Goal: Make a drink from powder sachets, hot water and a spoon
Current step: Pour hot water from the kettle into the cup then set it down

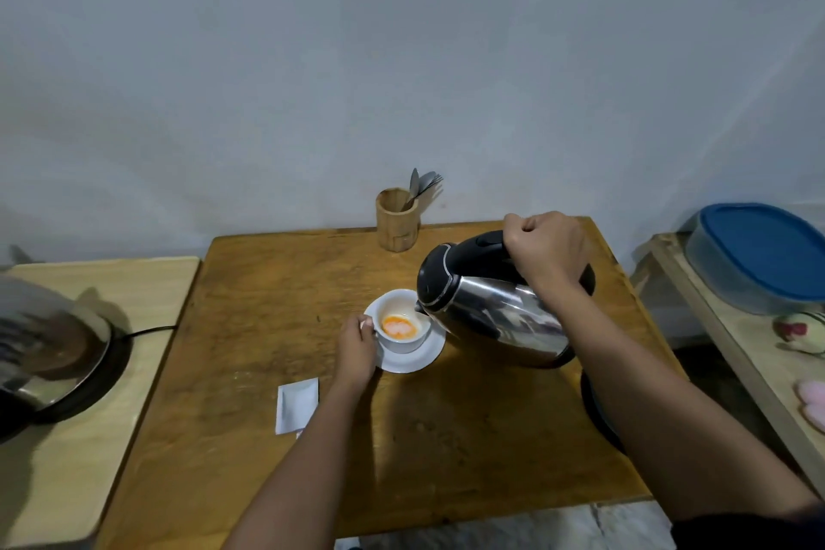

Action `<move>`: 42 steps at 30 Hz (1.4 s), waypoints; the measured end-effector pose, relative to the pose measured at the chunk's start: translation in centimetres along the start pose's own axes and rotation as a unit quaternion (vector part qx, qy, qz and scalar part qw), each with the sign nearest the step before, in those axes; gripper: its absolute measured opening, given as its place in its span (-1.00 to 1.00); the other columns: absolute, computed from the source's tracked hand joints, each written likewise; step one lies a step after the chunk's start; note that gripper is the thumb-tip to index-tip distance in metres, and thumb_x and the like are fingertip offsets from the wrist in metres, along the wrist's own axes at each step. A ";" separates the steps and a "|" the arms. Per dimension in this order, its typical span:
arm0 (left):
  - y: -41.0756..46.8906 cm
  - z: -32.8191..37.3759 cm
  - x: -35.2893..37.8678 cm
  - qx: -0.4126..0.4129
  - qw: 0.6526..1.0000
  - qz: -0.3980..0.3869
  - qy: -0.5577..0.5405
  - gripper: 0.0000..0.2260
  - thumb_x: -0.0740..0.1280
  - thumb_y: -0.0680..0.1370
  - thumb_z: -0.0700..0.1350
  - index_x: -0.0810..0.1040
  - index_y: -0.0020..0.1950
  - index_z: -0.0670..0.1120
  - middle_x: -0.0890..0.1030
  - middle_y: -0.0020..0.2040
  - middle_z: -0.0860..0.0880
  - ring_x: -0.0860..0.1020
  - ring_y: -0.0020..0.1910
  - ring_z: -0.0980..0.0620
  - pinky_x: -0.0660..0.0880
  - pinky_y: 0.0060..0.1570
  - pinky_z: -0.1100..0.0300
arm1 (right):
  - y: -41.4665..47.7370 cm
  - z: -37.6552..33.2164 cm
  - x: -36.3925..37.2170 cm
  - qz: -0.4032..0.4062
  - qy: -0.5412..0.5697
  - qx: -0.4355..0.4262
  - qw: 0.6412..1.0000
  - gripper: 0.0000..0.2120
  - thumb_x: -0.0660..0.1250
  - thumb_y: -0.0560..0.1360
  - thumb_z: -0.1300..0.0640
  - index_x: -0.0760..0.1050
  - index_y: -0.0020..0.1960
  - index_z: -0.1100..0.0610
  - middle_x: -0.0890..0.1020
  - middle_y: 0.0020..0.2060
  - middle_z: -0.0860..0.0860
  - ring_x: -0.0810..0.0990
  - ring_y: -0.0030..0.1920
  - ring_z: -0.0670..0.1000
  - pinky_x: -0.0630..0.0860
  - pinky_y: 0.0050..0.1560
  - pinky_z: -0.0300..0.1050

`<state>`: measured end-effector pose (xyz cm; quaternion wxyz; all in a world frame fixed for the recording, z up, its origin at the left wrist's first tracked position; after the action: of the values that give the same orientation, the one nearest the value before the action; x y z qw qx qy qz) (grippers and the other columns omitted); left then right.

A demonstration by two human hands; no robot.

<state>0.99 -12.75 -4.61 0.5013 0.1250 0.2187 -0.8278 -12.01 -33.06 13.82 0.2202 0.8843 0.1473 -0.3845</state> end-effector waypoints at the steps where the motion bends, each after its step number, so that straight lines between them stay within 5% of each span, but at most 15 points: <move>1: 0.0 0.0 0.0 -0.003 1.000 -0.001 0.001 -0.85 0.09 0.62 -0.16 0.44 -0.01 -0.13 0.51 -0.03 -0.10 0.46 -0.04 -0.01 0.35 -0.07 0.16 | 0.0 -0.1 0.2 -0.003 -0.008 -0.003 1.000 -0.59 0.22 0.38 0.09 0.23 -0.60 0.13 0.19 -0.67 -0.02 0.17 -0.61 0.02 0.08 -0.49 -0.22; 31: 0.4 0.3 -0.3 -0.018 0.999 -0.029 0.015 -0.77 0.10 0.62 -0.15 0.48 0.15 -0.19 0.52 0.05 -0.13 0.46 0.01 0.01 0.36 -0.04 0.16 | 0.3 -1.7 0.5 -0.006 -0.062 -0.067 0.996 -0.60 0.21 0.39 0.09 0.29 -0.61 0.13 0.23 -0.69 -0.04 0.19 -0.62 -0.02 0.11 -0.50 -0.28; 42: 0.4 0.5 -0.2 -0.040 0.998 -0.028 0.026 -0.77 0.10 0.63 -0.15 0.46 0.18 -0.17 0.54 0.15 -0.16 0.46 0.03 0.02 0.43 0.02 0.14 | 0.0 -1.9 0.5 -0.007 -0.070 -0.082 0.994 -0.61 0.23 0.41 0.08 0.46 -0.54 0.24 0.34 -0.65 0.02 0.24 -0.61 -0.01 0.18 -0.50 -0.27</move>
<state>1.50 -12.97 -4.19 0.4768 0.1203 0.2679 -0.8285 -10.50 -32.11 14.58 0.2986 0.8332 0.1685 -0.4339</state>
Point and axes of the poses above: each hand's wrist, its own y-axis towards the middle knuckle, its own x-axis out of the palm, z = x × y, the point moved 4 cm from there along y, towards the middle knuckle
